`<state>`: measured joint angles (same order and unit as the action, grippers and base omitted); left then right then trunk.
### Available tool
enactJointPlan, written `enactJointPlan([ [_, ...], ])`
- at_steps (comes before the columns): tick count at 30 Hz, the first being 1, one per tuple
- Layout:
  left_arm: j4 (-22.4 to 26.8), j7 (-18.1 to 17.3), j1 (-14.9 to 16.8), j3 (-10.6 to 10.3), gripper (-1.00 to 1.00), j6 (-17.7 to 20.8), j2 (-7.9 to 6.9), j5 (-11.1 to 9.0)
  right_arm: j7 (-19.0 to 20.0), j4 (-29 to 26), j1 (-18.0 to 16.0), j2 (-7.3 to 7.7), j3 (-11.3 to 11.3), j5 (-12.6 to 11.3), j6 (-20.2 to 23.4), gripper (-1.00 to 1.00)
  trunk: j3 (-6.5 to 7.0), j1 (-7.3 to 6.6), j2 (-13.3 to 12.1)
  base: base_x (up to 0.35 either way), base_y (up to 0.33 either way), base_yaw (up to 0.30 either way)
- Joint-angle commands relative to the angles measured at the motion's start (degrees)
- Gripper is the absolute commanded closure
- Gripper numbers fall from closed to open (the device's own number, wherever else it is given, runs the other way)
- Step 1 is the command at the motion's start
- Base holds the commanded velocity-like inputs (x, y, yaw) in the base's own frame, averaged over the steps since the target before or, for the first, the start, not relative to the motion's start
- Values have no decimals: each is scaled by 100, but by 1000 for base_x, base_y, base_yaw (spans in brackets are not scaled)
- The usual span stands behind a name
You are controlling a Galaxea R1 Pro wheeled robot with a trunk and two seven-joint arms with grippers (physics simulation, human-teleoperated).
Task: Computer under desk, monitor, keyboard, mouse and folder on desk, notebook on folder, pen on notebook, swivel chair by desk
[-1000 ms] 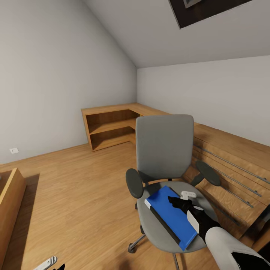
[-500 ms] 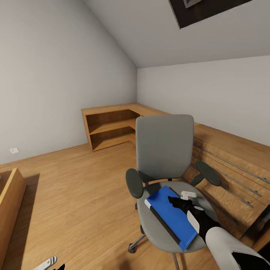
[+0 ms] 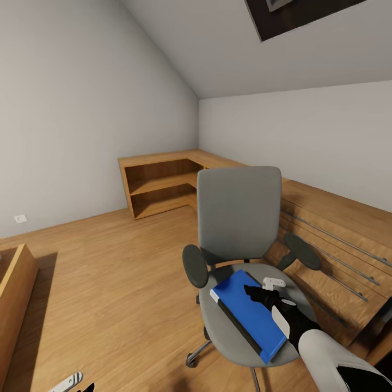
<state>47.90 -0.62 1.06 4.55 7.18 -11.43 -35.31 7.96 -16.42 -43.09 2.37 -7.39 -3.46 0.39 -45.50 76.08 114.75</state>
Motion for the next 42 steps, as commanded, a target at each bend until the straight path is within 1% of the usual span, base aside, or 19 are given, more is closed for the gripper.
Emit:
enactJointPlan([
  [1, 9, -7, 2, 8, -100, 38, 1, -55, 29, 34, 2, 0, 2, -14, 3, -100, -7, 0, 2, 0, 0, 0],
  [32, 9, -15, 3, 2, -100, 38, 1, -67, 22, 34, 2, 0, 7, -10, 0, -100, -7, 0, 2, 0, 0, 0],
  [42, 8, -17, 2, 2, -100, 38, 1, -72, 22, 34, 2, -7, 9, -7, -4, -100, -7, 0, 2, -106, 0, 0],
])
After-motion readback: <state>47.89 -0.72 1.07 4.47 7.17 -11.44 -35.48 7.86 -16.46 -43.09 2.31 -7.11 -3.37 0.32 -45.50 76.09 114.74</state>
